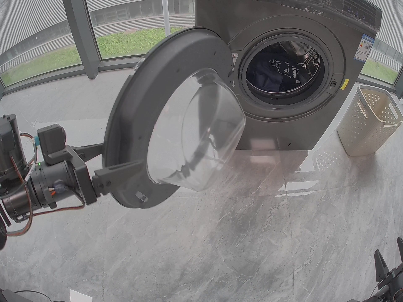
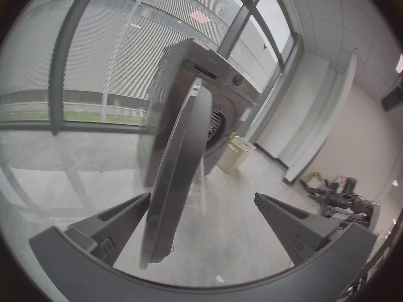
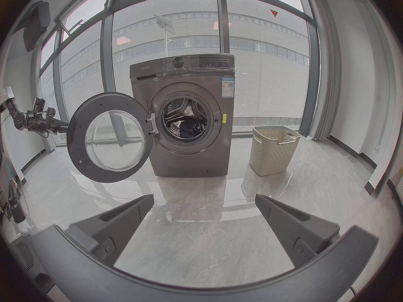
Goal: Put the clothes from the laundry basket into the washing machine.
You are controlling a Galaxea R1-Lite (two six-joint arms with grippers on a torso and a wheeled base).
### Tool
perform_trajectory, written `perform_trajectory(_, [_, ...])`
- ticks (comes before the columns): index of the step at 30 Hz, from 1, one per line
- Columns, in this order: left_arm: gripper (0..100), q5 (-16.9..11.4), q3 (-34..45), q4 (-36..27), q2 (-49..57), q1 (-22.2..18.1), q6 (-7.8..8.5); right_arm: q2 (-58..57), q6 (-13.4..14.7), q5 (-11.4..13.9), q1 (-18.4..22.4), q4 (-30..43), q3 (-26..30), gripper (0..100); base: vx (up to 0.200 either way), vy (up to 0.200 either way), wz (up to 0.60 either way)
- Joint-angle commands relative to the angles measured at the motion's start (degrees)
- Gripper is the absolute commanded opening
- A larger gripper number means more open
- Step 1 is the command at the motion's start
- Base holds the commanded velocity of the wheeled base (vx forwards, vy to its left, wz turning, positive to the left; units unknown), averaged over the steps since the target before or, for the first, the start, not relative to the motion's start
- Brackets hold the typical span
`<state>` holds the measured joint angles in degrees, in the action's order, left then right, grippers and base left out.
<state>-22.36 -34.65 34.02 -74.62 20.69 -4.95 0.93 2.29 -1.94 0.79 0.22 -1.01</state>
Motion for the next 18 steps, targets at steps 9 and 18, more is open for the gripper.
perform_trajectory(9, [100, 5.57, 0.90, 0.96, 4.31, 8.14, -3.58, -0.57, -0.01, 0.00, 0.00, 0.04, 0.92, 100, 0.000, 0.000, 0.00])
perform_trajectory(18, [100, 8.30, -3.59, 1.92, -0.35, -0.21, -3.14, -0.57, -0.01, 0.00, 0.00, 0.04, 0.92, 100, 0.000, 0.000, 0.00])
